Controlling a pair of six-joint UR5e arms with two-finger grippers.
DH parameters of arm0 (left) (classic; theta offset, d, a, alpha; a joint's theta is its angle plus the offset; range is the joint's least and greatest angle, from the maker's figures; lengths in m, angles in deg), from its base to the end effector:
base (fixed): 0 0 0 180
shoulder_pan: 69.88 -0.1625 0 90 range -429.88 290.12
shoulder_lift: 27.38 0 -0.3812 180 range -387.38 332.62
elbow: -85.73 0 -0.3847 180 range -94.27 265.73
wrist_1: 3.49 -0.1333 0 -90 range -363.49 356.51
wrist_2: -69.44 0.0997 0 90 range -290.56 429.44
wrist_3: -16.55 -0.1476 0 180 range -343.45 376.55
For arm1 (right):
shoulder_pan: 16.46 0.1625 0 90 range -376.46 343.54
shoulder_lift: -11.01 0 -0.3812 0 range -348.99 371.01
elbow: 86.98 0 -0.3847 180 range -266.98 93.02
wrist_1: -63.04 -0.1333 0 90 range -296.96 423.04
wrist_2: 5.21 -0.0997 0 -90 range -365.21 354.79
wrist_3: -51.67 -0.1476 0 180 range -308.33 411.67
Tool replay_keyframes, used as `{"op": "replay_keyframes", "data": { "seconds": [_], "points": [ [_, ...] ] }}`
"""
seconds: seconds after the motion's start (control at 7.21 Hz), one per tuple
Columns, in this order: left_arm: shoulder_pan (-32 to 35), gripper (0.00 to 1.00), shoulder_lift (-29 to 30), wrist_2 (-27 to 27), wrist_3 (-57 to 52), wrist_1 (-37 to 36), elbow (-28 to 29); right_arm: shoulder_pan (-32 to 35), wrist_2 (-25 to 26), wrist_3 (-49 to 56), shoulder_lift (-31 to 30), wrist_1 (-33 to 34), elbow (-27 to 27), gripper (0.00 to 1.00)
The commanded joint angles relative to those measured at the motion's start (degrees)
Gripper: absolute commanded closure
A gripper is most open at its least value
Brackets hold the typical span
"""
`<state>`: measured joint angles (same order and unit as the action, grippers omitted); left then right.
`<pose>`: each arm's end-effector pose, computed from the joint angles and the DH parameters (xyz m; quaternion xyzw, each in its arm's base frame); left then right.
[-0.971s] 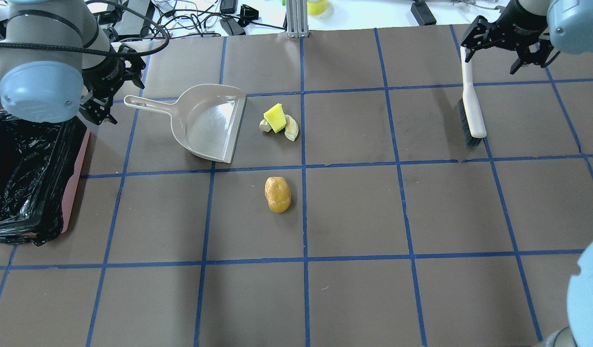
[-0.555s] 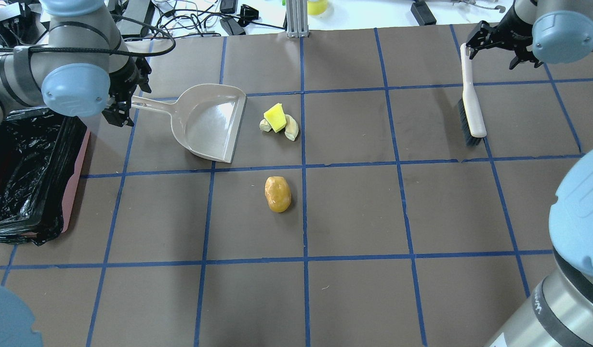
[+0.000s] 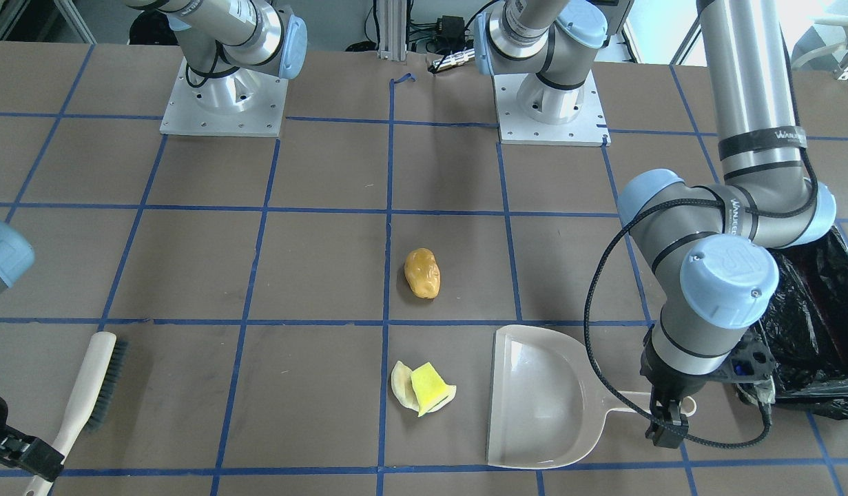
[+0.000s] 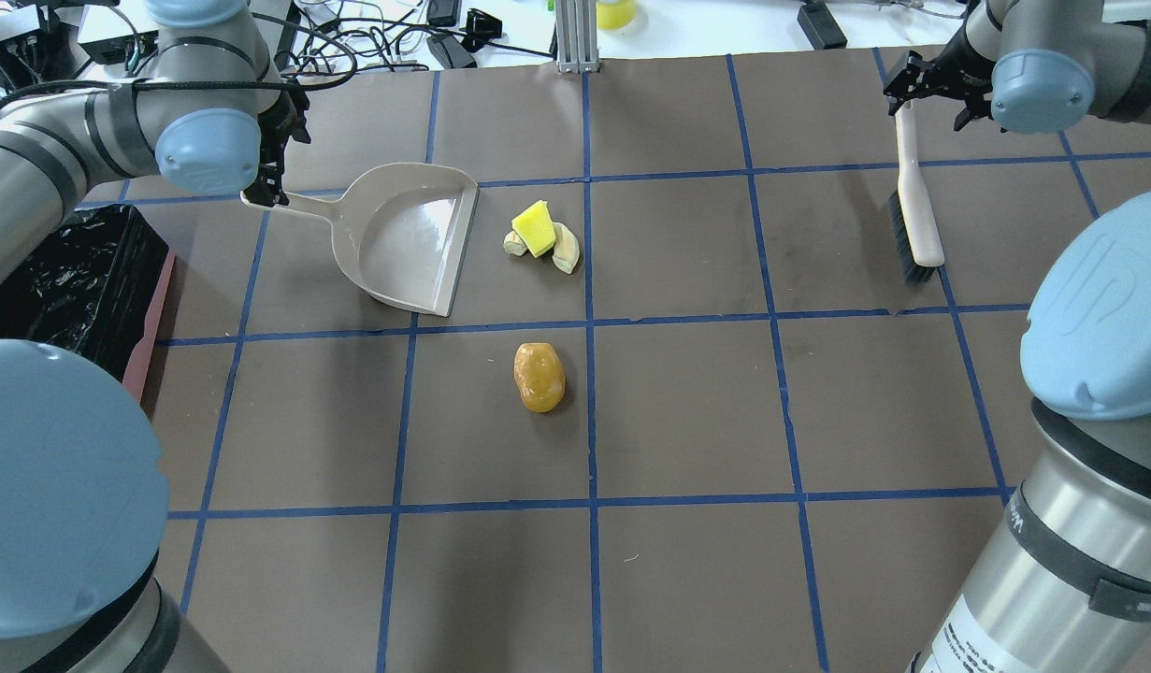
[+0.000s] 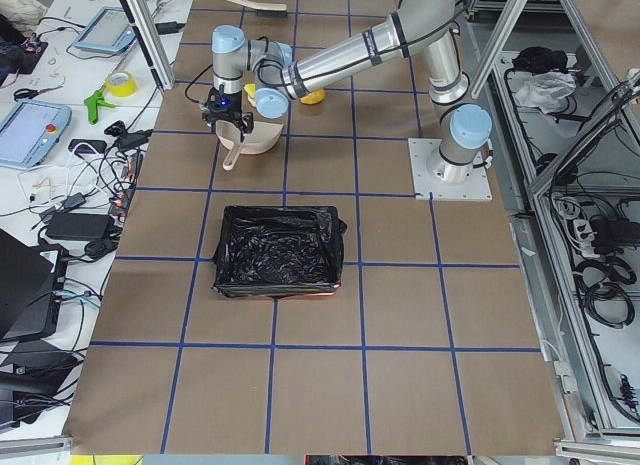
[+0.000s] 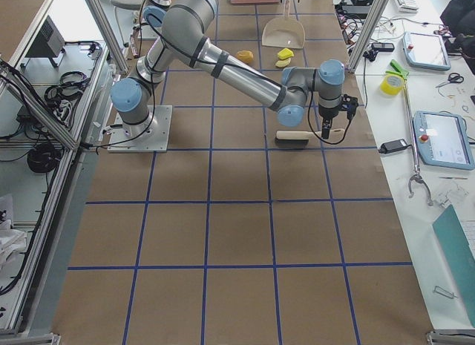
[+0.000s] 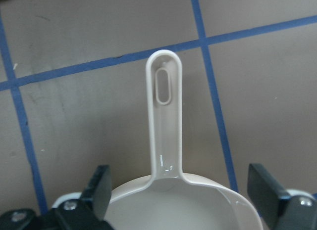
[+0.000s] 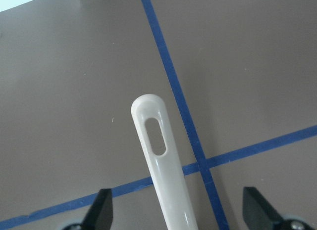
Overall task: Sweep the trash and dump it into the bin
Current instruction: 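Close the left gripper on the dustpan handle while the right gripper grasps the brush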
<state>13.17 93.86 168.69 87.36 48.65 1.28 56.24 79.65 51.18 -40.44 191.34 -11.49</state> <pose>-0.0274 -0.6809 0.2003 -0.6288 0.7662 -0.1321 0.0122 -0.0747 -0.7327 0.1860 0.1478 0.9802 -0.1292 0.0259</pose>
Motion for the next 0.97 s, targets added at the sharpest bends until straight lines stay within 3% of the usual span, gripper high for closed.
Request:
{"op": "replay_keyframes", "data": {
  "seconds": [0.0,0.42,0.55,0.69,0.83],
  "points": [
    [0.0,0.02,3.38,0.07,0.12,-2.65,0.78,0.06,-2.06,2.41,2.57,2.91,-0.08,0.07],
    [-0.7,0.03,2.95,0.77,-1.19,-2.04,-0.36,0.06,-1.1,5.85,2.76,2.21,0.19,0.1],
    [-1.22,0.02,3.3,0.86,-1.2,-1.95,-0.89,0.06,-1.1,5.94,2.85,2.21,0.19,0.22],
    [-1.58,0.02,3.56,0.68,-0.68,-2.03,-1.33,0.06,-1.1,6.81,2.93,2.39,0.19,0.51],
    [-1.67,0.06,3.65,0.77,-0.15,-2.04,-1.42,0.06,-1.1,6.82,3.02,2.48,0.19,0.59]
  ]
}}
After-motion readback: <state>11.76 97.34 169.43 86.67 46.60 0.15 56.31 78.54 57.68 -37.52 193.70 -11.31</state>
